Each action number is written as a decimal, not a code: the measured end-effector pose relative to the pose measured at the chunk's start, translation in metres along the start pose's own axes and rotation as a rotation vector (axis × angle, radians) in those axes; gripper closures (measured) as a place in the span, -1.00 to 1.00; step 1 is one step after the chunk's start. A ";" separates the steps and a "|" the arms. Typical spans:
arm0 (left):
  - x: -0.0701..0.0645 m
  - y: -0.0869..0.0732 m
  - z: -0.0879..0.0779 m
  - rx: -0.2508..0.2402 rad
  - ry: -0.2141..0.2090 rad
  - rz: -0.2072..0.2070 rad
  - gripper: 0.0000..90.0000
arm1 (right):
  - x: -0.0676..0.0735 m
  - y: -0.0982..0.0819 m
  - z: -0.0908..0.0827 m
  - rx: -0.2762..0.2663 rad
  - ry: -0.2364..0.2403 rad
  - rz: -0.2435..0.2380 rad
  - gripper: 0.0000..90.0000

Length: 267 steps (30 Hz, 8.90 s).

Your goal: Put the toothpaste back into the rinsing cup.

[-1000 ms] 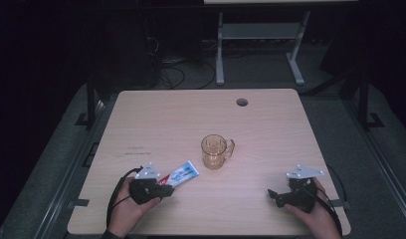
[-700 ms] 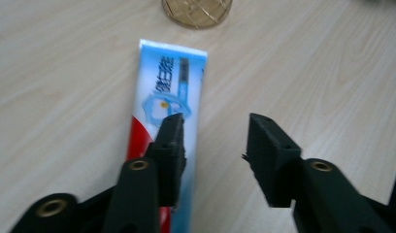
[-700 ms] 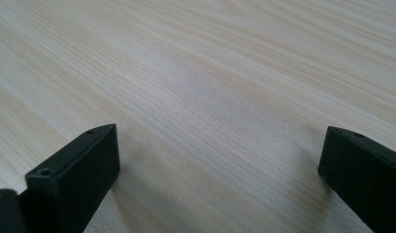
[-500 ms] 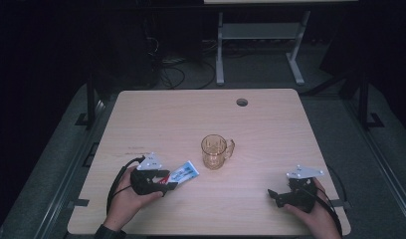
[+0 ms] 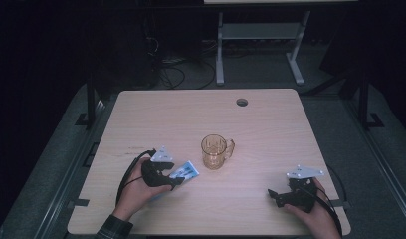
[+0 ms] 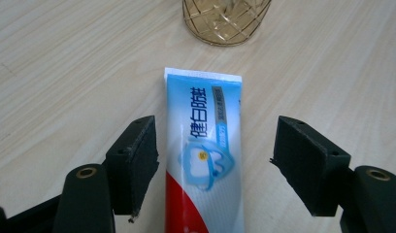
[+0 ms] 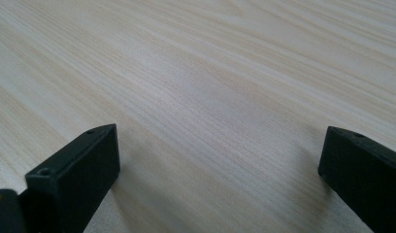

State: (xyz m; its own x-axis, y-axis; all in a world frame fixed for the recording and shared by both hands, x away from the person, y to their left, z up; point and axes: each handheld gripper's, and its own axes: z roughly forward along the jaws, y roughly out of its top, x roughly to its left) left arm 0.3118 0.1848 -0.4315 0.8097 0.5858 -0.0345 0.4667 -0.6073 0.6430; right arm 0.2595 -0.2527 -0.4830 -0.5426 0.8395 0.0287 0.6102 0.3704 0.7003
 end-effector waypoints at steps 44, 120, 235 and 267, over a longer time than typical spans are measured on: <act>-0.003 0.016 0.035 0.184 0.022 0.031 0.08 | 0.000 0.000 0.000 0.000 0.000 0.000 -0.99; 0.028 0.004 -0.045 -0.187 -0.128 -0.177 0.65 | 0.000 0.000 0.000 0.000 0.000 0.000 -0.99; 0.039 0.161 -0.050 -0.509 -0.225 0.004 0.65 | 0.000 0.000 0.000 0.000 0.003 0.000 -0.99; 0.021 0.202 -0.008 -0.526 -0.294 0.056 0.65 | 0.001 -0.001 -0.001 -0.001 0.003 -0.004 -0.99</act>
State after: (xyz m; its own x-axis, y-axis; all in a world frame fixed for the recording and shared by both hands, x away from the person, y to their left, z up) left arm 0.4203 0.0785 -0.2962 0.9275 0.3421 -0.1509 0.2422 -0.2421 0.9395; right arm 0.2582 -0.2523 -0.4828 -0.5468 0.8368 0.0286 0.6076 0.3731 0.7012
